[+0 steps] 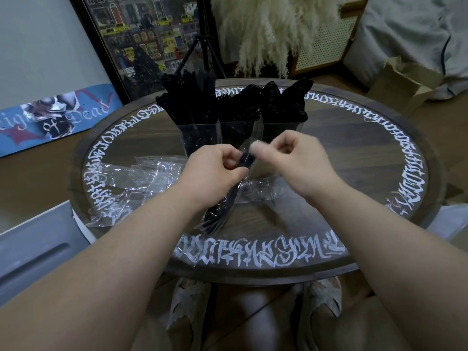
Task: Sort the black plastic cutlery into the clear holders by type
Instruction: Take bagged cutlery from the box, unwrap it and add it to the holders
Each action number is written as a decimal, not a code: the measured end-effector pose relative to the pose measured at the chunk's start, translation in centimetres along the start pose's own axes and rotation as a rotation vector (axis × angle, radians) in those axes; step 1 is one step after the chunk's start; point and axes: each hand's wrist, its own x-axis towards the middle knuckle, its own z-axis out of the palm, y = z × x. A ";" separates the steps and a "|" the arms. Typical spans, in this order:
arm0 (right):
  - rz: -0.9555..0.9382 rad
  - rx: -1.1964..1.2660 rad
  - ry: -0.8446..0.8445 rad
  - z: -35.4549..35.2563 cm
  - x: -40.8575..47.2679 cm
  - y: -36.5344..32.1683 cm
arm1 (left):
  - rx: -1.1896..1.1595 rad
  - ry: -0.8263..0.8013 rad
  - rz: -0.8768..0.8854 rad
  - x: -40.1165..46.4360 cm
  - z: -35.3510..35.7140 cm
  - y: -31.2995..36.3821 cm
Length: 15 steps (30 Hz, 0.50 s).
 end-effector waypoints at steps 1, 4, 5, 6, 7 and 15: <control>-0.048 -0.116 -0.005 0.3 0.0 0.2 | -0.002 -0.002 0.007 0.0 0.0 0.1; -0.137 -0.222 0.007 0.5 0.0 0.1 | -0.004 -0.030 0.028 0.0 0.1 0.2; -0.146 -0.226 0.001 0.4 0.0 0.1 | 0.012 -0.031 0.031 0.0 0.0 0.2; -0.141 -0.215 -0.017 0.2 0.1 0.1 | 0.039 -0.029 0.034 0.0 -0.2 0.1; -0.125 -0.206 -0.042 -0.1 0.2 0.1 | 0.072 -0.030 0.040 0.1 -0.3 0.0; 0.060 0.102 -0.055 -2.4 1.2 -0.1 | 0.230 -0.102 0.043 0.4 -1.1 -0.6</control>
